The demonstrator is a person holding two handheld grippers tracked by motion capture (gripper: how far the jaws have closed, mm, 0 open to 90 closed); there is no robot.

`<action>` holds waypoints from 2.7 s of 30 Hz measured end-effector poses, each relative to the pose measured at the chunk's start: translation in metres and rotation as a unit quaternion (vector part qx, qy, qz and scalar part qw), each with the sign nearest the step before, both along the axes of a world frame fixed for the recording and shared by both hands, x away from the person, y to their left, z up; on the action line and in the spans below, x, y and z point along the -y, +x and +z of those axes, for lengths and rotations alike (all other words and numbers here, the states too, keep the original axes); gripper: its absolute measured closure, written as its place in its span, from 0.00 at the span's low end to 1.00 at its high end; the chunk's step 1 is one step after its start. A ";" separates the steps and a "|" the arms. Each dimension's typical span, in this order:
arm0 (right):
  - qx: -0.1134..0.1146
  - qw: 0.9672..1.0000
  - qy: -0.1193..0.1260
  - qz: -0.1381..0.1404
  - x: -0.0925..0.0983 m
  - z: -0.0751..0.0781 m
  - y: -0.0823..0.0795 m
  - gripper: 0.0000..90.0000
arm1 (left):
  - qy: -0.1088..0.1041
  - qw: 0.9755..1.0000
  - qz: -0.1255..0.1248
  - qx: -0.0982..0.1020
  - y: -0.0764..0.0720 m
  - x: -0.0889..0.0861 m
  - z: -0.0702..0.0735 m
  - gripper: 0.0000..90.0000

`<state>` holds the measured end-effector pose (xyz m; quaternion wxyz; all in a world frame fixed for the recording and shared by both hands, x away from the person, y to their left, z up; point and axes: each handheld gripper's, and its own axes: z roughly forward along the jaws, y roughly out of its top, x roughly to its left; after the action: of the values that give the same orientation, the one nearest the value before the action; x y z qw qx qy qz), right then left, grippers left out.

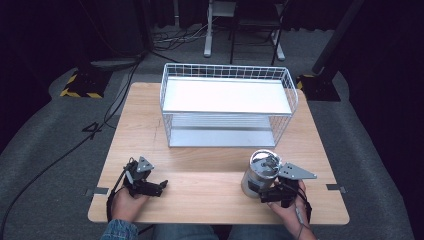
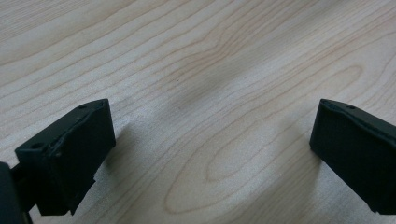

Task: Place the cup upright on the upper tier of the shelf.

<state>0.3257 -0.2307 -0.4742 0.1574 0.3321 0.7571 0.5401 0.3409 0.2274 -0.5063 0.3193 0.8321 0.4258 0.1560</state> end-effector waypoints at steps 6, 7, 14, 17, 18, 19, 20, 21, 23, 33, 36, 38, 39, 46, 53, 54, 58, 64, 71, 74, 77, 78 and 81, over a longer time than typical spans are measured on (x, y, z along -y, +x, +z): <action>0.020 1.000 0.011 -0.014 -0.004 -0.006 0.000 0.00 | 0.000 1.000 0.000 0.000 0.000 0.000 0.000 0.01; 0.021 1.000 0.016 -0.015 -0.004 -0.007 -0.001 0.00 | 0.000 1.000 0.000 0.000 0.000 0.000 0.000 0.01; 0.039 0.998 0.041 -0.010 -0.002 -0.015 0.000 0.00 | 0.000 1.000 0.000 0.000 0.000 0.000 0.000 0.01; 0.041 0.998 0.045 -0.010 -0.002 -0.016 0.000 0.00 | -0.001 1.000 0.001 -0.001 0.000 0.000 0.000 0.01; 0.042 0.998 0.046 -0.011 -0.002 -0.016 0.000 0.00 | -0.003 1.000 0.002 -0.002 0.000 0.000 0.000 0.01; 0.043 0.998 0.045 -0.012 -0.003 -0.016 0.001 0.00 | -0.002 1.000 0.001 -0.001 0.000 0.000 0.000 0.01; 0.044 0.998 0.045 -0.012 -0.003 -0.016 0.001 0.00 | 0.000 1.000 0.000 0.000 0.000 0.000 0.000 0.01; 0.044 0.998 0.044 -0.013 -0.003 -0.016 0.001 0.00 | 0.002 1.000 -0.001 0.001 0.000 0.000 0.000 0.01; 0.043 0.998 0.042 -0.014 -0.004 -0.016 0.001 0.00 | 0.000 1.000 0.000 0.000 0.000 0.000 0.000 0.01; 0.042 0.999 0.026 -0.013 -0.004 -0.012 0.000 0.01 | 0.001 1.000 0.000 0.001 0.000 0.000 0.000 0.01; 0.046 0.999 0.016 -0.014 -0.004 -0.010 -0.001 0.02 | -0.004 1.000 0.002 -0.002 0.000 0.000 0.000 0.01; 0.044 0.999 0.010 -0.013 -0.005 -0.008 -0.001 0.02 | -0.001 1.000 0.001 0.000 0.000 0.000 0.000 0.01; 0.043 0.999 0.008 -0.012 -0.005 -0.007 -0.001 0.02 | -0.003 1.000 0.002 -0.002 0.000 0.000 0.000 0.01; 0.040 0.999 -0.002 -0.001 -0.004 0.002 -0.001 0.04 | -0.003 1.000 0.002 -0.002 0.000 0.000 0.000 0.01; 0.029 0.999 -0.016 -0.003 -0.004 0.010 0.000 0.04 | -0.003 1.000 0.002 -0.002 0.000 0.000 0.000 0.01; 0.029 0.999 -0.016 -0.003 -0.004 0.010 0.001 0.04 | 0.001 1.000 0.000 0.001 0.000 0.000 0.000 0.01; 0.028 0.999 -0.021 -0.003 -0.004 0.019 0.003 0.04 | -0.003 1.000 0.002 -0.002 0.000 0.000 0.000 0.01; 0.024 0.999 -0.028 -0.004 -0.002 0.033 0.007 0.04 | 0.000 1.000 0.000 0.000 0.000 0.000 0.000 0.01; 0.023 0.999 -0.033 -0.008 0.003 0.055 0.013 0.04 | -0.002 1.000 0.000 0.000 0.000 0.000 0.000 0.01; 0.025 0.999 -0.033 -0.011 0.005 0.066 0.016 0.04 | -0.002 1.000 0.000 0.000 0.000 0.000 0.000 0.01; 0.027 0.999 -0.034 -0.014 0.006 0.075 0.020 0.04 | -0.002 1.000 0.000 0.000 0.000 0.000 0.000 0.01; 0.027 0.999 -0.033 -0.015 0.007 0.078 0.020 0.04 | -0.002 1.000 0.000 0.000 0.000 0.000 0.000 0.01; 0.032 0.999 -0.038 -0.015 0.008 0.088 0.024 0.04 | -0.004 1.000 0.002 -0.003 0.000 0.001 0.000 0.01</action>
<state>0.3499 -0.2391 -0.3867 0.2018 0.3201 0.7664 0.5191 0.3410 0.2266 -0.5065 0.3212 0.8302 0.4293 0.1528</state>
